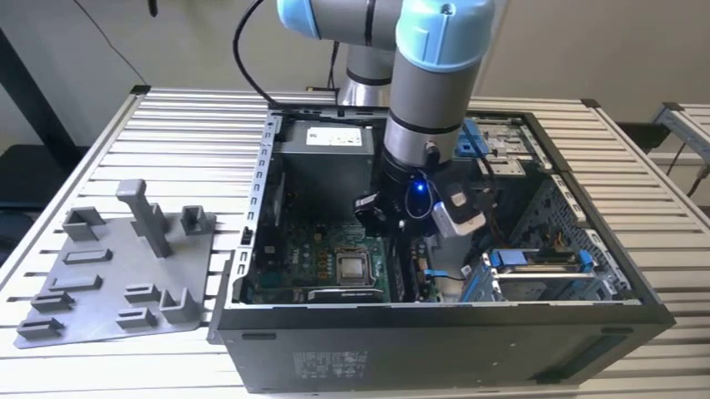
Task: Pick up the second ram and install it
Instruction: 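Insert the second ram into the second slot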
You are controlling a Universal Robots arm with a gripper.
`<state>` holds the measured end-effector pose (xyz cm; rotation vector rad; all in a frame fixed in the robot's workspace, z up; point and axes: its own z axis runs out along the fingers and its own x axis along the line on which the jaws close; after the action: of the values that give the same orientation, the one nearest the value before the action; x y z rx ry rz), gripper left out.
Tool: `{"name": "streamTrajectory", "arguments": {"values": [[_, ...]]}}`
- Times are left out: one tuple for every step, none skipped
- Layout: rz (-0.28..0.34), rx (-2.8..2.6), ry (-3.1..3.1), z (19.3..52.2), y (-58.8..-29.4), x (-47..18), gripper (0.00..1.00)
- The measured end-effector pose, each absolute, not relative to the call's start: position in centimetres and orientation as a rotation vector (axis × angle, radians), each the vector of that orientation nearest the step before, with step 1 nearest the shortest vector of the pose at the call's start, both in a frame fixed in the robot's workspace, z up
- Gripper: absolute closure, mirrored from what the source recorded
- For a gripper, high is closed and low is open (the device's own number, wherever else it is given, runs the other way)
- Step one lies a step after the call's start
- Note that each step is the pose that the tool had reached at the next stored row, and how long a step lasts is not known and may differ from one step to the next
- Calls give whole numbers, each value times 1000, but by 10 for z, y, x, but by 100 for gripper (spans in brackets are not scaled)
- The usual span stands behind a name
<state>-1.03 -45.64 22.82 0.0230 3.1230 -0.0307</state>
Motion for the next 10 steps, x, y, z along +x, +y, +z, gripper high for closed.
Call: {"name": "streamTrajectory", "arguments": {"values": [[-31,23,3123,233,-456,-10,71],[-31,23,3123,237,-456,-10,71],[-30,23,3123,239,-456,-10,71],[-28,23,3123,240,-456,-10,71],[-28,24,3123,240,-456,-10,71],[-28,23,3123,240,-456,-10,71],[-28,23,3123,240,-456,-10,71],[-28,23,3123,241,-456,-10,71],[-28,23,3123,241,-456,-10,73],[-28,23,3123,241,-456,-10,80]]}}
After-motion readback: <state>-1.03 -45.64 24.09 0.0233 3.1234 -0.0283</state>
